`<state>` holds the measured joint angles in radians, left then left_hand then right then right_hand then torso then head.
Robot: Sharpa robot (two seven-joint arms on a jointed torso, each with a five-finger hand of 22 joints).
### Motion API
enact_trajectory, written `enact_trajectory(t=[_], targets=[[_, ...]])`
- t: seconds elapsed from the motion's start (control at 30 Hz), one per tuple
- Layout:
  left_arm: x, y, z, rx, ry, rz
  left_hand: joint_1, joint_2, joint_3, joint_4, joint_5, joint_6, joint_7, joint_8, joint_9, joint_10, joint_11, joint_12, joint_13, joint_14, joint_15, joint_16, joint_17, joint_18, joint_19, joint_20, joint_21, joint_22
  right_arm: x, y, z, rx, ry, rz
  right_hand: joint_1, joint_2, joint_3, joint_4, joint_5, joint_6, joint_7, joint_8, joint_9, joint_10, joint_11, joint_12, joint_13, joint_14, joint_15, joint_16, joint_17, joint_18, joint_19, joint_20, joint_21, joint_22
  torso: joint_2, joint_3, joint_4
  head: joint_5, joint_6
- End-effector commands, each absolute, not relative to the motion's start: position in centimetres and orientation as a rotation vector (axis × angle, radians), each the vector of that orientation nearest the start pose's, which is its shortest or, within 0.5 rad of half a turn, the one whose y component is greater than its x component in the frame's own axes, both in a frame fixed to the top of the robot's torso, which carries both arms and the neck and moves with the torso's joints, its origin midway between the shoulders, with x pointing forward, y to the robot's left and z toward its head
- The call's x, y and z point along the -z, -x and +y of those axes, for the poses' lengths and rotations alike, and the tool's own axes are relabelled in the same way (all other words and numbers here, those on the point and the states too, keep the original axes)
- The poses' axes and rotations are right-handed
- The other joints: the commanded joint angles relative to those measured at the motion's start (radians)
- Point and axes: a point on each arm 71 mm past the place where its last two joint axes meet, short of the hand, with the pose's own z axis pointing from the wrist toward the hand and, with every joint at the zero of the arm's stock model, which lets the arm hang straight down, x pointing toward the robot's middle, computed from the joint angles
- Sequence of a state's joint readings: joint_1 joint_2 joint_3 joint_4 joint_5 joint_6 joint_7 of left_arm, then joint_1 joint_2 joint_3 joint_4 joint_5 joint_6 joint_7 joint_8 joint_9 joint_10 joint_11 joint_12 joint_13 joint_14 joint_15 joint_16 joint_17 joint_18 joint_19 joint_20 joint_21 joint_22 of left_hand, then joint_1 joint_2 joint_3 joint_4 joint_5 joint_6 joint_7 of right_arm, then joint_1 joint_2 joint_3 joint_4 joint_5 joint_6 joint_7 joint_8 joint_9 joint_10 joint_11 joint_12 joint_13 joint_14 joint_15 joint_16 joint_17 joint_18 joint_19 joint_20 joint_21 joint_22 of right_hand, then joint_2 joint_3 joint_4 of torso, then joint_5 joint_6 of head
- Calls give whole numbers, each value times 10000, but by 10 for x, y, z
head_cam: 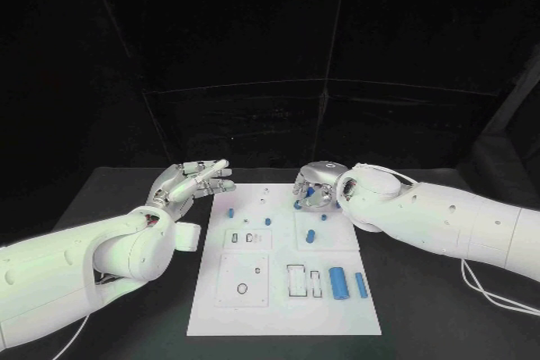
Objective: Assemble the parts on the task board
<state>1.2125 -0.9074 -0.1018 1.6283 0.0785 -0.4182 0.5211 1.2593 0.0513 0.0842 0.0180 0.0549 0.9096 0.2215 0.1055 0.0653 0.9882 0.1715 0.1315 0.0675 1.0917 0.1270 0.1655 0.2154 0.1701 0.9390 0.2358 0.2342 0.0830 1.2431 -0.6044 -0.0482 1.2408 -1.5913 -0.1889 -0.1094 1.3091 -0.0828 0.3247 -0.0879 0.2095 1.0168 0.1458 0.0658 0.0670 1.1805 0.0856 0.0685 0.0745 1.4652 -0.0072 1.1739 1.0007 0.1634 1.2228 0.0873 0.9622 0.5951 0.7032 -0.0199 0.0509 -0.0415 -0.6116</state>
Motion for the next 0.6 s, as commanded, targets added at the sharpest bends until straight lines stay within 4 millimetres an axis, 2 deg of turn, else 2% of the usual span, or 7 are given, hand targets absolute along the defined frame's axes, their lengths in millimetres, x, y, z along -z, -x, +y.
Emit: enact_trajectory(t=[0.03,0.23,0.5,0.6], targets=[[179,-465,216,15530,11390,13155,9,16,-62,-1,18,17,35,-60,-9,-24,51,-41,-9,-58,27,-67,14,126,-36,45,-44,-14,190,-540,-154,-4760,3585,17367,17,-97,93,15,-38,-55,29,4,10,-78,-10,-14,-12,351,50,138,133,-33,124,-1,212,225,39,3,4,21,-48],[178,-464,215,15574,11387,13179,9,16,-62,-1,18,17,35,-60,-9,-24,51,-41,-9,-58,27,-67,14,126,-36,45,-44,-14,191,-541,-153,-4680,3649,17534,31,-95,125,33,-38,-51,32,5,11,-75,-11,-10,-12,354,52,221,228,-53,159,3,337,381,57,4,-1,45,-48],[178,-462,214,15658,11382,13228,8,20,-64,0,18,12,42,-68,-9,-30,56,-47,-10,-60,30,-73,20,126,-37,48,-50,-18,193,-544,-153,-4610,3664,17599,80,-70,226,76,-34,0,38,21,18,-83,-2,-9,-17,344,56,351,357,-64,142,16,490,520,69,1,39,20,-90],[177,-462,214,15674,11385,13240,4,24,-66,1,18,6,49,-75,-9,-38,61,-54,-10,-63,33,-79,24,126,-39,50,-55,-21,193,-544,-152,-4644,3697,17606,112,-42,300,110,-38,57,38,37,26,-53,-4,6,-14,338,56,441,452,-78,150,24,621,663,97,-2,30,48,-61]])
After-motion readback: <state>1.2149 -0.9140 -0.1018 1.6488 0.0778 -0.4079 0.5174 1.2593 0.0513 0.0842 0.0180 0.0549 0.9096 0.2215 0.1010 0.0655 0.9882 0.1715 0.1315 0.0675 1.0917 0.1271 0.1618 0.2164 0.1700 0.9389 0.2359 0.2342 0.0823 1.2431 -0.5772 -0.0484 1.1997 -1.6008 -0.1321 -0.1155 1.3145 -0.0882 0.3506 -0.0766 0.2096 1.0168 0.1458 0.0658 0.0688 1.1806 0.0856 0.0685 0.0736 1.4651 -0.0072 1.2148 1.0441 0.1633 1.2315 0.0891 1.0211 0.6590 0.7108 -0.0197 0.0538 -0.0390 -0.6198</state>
